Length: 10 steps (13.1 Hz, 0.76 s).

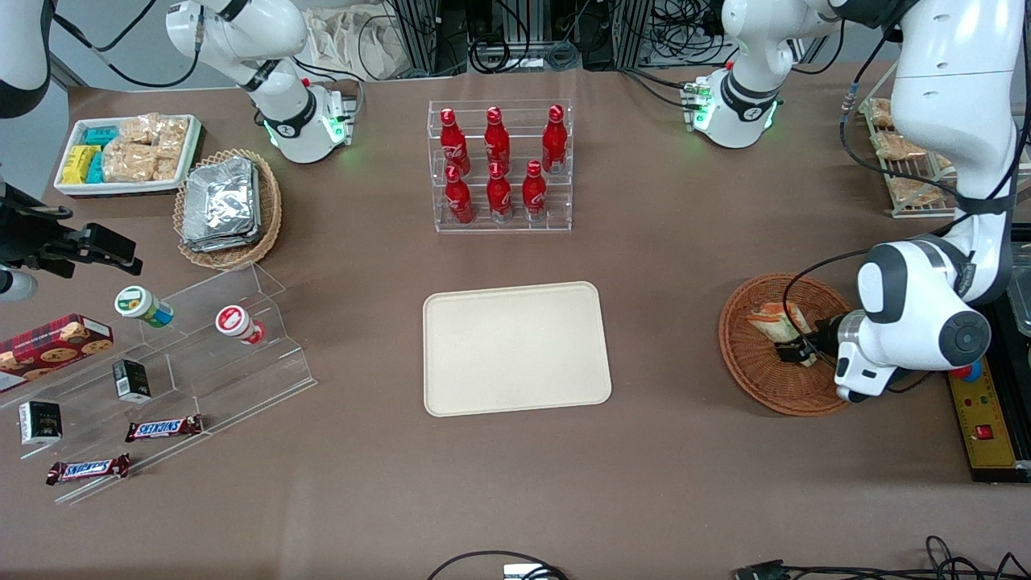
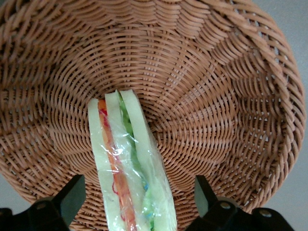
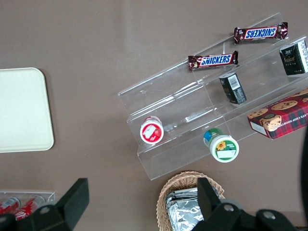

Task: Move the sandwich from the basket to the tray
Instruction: 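Lower the left gripper onto the wrapped sandwich in the wicker basket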

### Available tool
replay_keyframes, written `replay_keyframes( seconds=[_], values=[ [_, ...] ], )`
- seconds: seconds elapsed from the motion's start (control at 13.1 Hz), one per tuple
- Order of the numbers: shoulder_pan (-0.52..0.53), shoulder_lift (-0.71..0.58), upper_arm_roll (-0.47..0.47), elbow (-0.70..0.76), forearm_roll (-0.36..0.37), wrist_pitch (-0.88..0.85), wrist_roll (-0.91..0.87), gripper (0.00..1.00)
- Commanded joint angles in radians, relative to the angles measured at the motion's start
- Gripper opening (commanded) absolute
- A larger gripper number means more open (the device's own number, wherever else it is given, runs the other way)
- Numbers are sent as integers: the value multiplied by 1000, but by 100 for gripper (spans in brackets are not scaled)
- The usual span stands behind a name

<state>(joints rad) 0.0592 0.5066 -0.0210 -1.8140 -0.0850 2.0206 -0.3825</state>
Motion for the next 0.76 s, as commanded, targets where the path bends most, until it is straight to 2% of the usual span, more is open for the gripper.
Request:
replay_keyframes(
  seconds=[0.0,0.15,0.46,0.54,0.69],
  values=[
    [-4,-8,-2,-66,-15,81,-16,100],
    [-5,-8,-4,-113,-15,142,-15,100],
    [-5,-14,-4,-116,-16,139,-16,97],
    [-5,-17,-4,-120,-15,139,-18,92],
    [-4,-20,-4,-122,-15,138,-18,63]
  ],
)
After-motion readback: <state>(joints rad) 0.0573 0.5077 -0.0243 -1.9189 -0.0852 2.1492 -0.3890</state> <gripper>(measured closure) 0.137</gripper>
